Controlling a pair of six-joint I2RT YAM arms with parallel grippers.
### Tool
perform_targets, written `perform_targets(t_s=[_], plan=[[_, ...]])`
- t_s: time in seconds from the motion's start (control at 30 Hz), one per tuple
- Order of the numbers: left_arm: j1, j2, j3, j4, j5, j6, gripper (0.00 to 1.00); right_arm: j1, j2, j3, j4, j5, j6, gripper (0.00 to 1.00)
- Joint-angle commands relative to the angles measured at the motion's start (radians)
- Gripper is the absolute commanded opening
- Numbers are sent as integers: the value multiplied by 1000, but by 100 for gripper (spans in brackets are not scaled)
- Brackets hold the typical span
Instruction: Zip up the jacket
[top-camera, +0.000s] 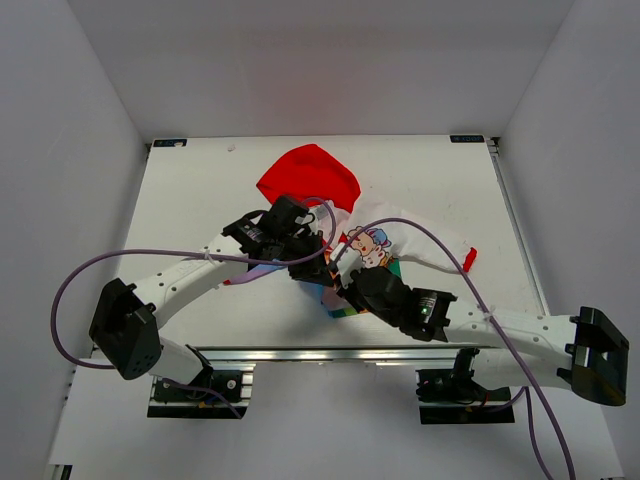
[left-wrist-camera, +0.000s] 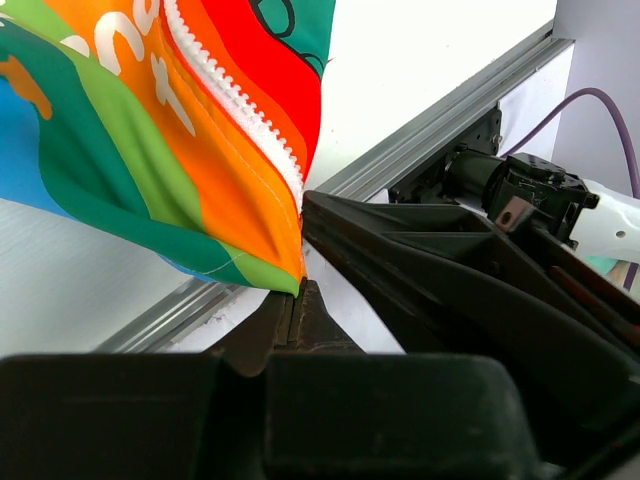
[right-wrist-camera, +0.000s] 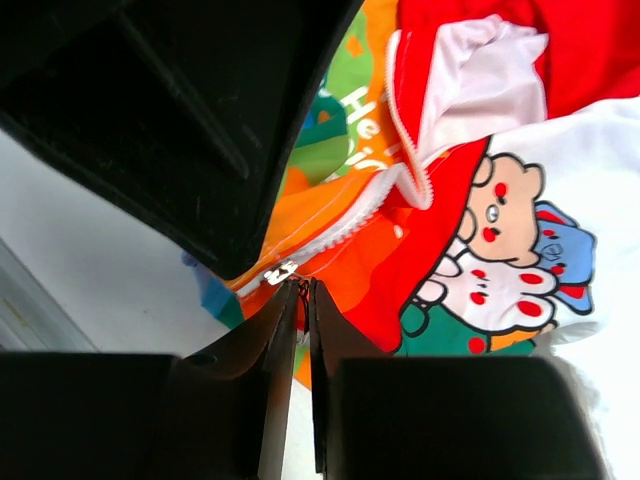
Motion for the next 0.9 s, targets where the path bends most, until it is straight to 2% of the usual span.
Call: perform_targets(t_s=[0.0, 0.13, 0.27, 0.5, 0.63, 0.87], plan=[[2, -54, 4, 12, 26, 12, 0, -2, 9, -10, 43, -44, 23, 16], [2, -54, 7, 11, 27, 12, 0, -2, 1, -28, 57, -47, 24, 16], [1, -56, 7, 14, 35, 10, 0, -3, 1, -28, 77, 5, 55, 0], [2, -53, -9, -24, -12, 20, 0, -3, -5, 15, 24, 96, 46, 0], [1, -59, -39, -61, -37, 32, 0, -8, -6, 55, -59, 105, 36, 0], [-5, -67, -68, -84, -31, 56, 0, -25, 60, 134, -95, 119, -10, 0]])
